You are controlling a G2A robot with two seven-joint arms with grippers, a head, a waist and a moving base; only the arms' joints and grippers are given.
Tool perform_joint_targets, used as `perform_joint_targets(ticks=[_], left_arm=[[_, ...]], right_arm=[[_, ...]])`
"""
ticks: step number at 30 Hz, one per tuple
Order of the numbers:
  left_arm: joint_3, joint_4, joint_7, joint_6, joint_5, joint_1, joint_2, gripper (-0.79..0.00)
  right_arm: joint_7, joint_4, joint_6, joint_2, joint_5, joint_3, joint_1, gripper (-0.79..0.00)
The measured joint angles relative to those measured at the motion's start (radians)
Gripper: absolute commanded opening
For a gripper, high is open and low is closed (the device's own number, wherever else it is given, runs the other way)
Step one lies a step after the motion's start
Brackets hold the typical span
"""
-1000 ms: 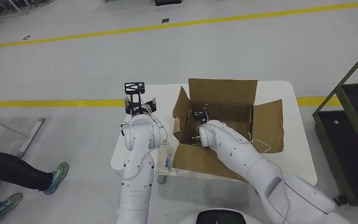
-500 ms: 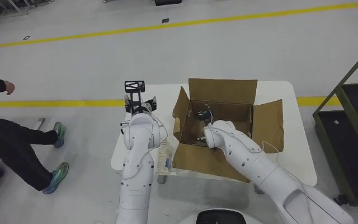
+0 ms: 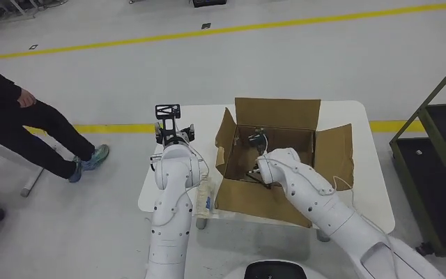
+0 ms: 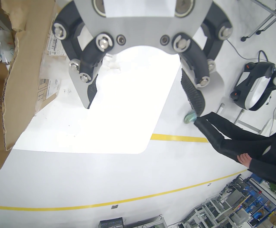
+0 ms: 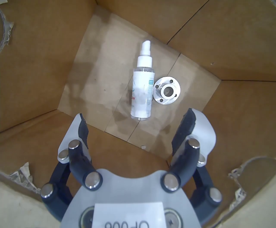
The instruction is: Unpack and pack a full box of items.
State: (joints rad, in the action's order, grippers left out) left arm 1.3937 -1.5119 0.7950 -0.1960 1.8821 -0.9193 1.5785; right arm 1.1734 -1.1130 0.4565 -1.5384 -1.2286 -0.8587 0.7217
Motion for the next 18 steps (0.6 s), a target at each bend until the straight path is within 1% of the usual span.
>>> perform_joint_targets(ticks=[3,5,8,12,18], left_arm=[[0.0,0.0,0.0,0.0,0.0,0.0,0.0,0.0],[0.0,0.0,0.0,0.0,0.0,0.0,0.0,0.0],[0.0,0.0,0.0,0.0,0.0,0.0,0.0,0.0],[0.0,0.0,0.0,0.0,0.0,0.0,0.0,0.0],[0.0,0.0,0.0,0.0,0.0,0.0,0.0,0.0]], right_arm=[[0.013,0.025,0.059,-0.005,0.012,-0.017,-0.009,0.0],[0.005,0.053,0.065,-0.01,0.033,-0.028,-0.023,0.0],[-0.011,0.121,0.047,-0.02,0.069,-0.033,-0.048,0.0],[-0.054,0.24,0.014,-0.043,0.102,-0.012,-0.092,0.0],[-0.107,0.354,0.007,-0.072,0.141,0.002,-0.153,0.0]])
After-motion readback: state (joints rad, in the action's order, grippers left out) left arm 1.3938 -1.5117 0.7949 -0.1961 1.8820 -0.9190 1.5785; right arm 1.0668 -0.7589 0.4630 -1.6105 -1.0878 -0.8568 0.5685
